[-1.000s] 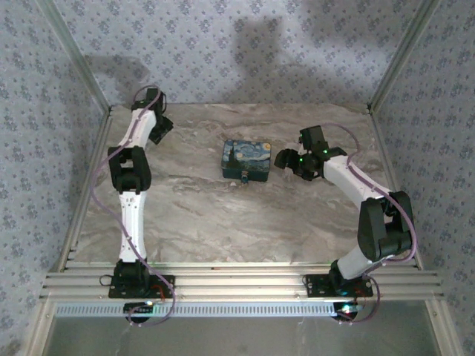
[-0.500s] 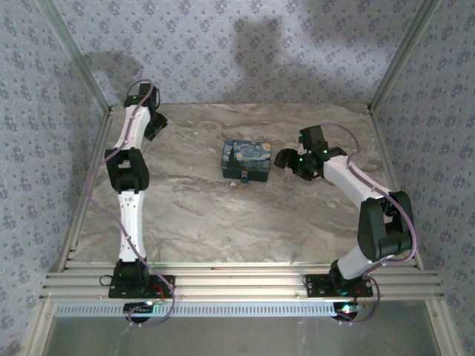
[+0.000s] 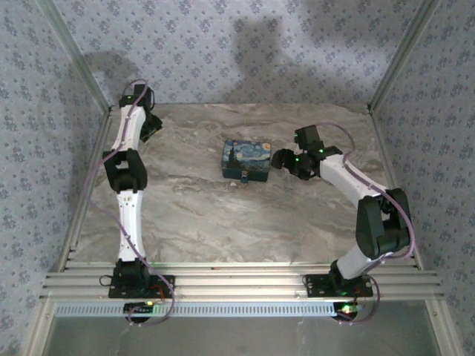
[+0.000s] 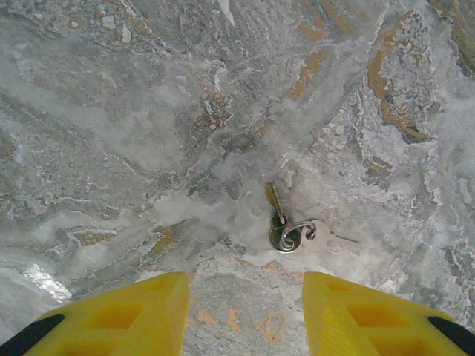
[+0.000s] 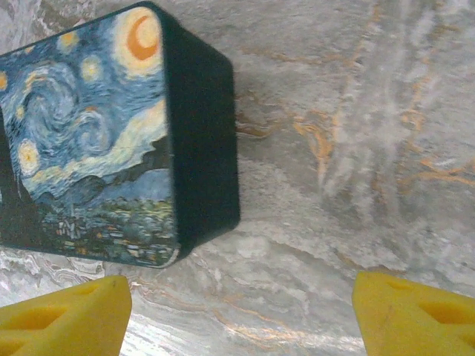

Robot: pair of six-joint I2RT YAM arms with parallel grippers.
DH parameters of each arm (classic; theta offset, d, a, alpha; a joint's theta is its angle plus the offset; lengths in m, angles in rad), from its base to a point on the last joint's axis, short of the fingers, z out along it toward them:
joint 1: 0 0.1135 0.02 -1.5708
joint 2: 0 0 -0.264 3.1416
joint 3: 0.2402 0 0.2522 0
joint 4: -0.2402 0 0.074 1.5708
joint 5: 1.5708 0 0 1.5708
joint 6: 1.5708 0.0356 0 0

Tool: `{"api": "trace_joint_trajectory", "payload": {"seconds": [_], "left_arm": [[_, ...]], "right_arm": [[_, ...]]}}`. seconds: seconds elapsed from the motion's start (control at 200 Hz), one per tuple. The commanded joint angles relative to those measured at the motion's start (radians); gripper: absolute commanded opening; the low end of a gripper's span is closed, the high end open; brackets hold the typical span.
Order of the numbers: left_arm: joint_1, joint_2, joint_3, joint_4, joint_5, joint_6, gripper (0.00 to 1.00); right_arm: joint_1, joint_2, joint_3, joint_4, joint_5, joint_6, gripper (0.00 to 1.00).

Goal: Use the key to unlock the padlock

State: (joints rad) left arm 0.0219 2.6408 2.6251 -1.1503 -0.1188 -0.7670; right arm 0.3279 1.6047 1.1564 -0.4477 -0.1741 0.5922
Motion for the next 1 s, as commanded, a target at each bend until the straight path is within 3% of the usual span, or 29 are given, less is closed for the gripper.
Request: {"api": "trace_joint_trajectory", "payload": {"seconds": [0.0,0.14,0.575,0.814,0.994], "left_arm": [[0.011,0.019,0.033,-0.019,0.044,0.019,0.46],[-0.006,0.001,-0.009,0.048,0.126,-0.05,0.46],[-0.064,-0.001,-0.028,0.048,-0.129,-0.525,0.41],[-0.073,0.034,-0.028,0.034,-0.156,-0.695,0.4],[-0.068,0.065,-0.023,0.057,-0.151,-0.746,0.4]], "right_arm": [[0.05,0.051,0.109,-0.023,0.034,-0.025,0.79],[0.112,0.106,0.185,-0.027,0.049,-0.024,0.79],[0.172,0.12,0.166,-0.032,0.064,0.0,0.79],[0.17,0.094,0.121,-0.035,0.056,-0.002,0.8],[0.161,0.071,0.08,-0.033,0.05,-0.003,0.8]]}}
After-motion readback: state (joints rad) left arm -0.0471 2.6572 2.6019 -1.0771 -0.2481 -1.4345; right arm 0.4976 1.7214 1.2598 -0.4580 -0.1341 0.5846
